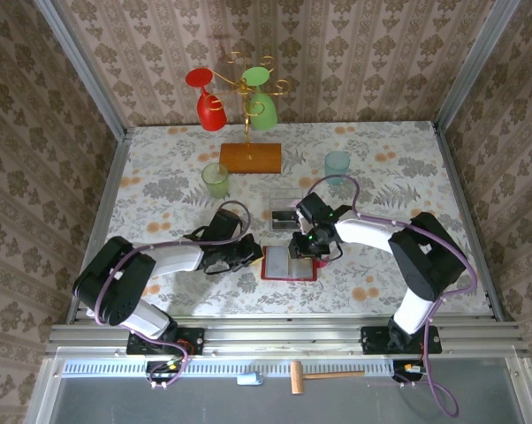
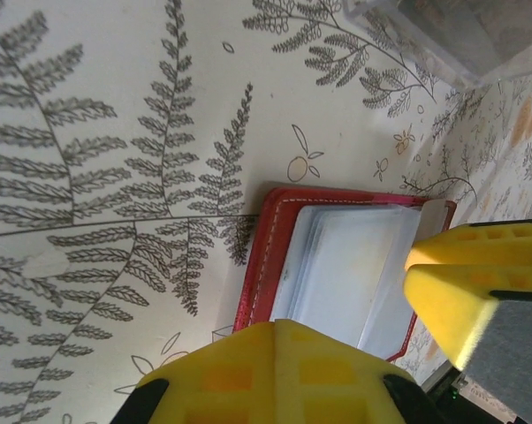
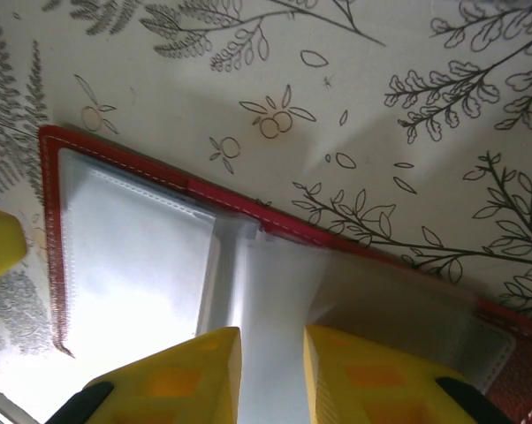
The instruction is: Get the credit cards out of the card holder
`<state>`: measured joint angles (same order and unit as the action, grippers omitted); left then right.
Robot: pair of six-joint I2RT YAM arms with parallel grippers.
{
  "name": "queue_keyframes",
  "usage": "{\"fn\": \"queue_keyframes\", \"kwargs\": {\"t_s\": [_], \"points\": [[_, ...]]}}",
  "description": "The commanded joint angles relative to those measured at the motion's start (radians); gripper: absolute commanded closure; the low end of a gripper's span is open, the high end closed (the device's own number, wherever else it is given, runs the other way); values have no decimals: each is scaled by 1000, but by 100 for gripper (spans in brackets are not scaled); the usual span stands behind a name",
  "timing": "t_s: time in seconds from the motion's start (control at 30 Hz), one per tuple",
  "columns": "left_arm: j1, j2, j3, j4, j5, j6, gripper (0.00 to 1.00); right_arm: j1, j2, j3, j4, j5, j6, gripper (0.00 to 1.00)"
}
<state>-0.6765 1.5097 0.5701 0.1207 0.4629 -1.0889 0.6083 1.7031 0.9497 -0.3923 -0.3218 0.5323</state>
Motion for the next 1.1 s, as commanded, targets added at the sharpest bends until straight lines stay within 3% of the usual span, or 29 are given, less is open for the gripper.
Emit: {"fn": "queue_keyframes", "kwargs": {"t_s": [0.0,0.4,0.83,1.07], "points": [[-13,-14,-16,22,16,-17,97,16,-61,2,-9,13,66,75],[-21,-12,-52,21,19,-25,98,83,-88,21,2,15,180,75],[-24,-2,-73,36,26,-28,98,134,-6,50,37,-49,293,71],[-23,1,-72,37,25,-29,99,162,44,86,64,-49,326,64]]}}
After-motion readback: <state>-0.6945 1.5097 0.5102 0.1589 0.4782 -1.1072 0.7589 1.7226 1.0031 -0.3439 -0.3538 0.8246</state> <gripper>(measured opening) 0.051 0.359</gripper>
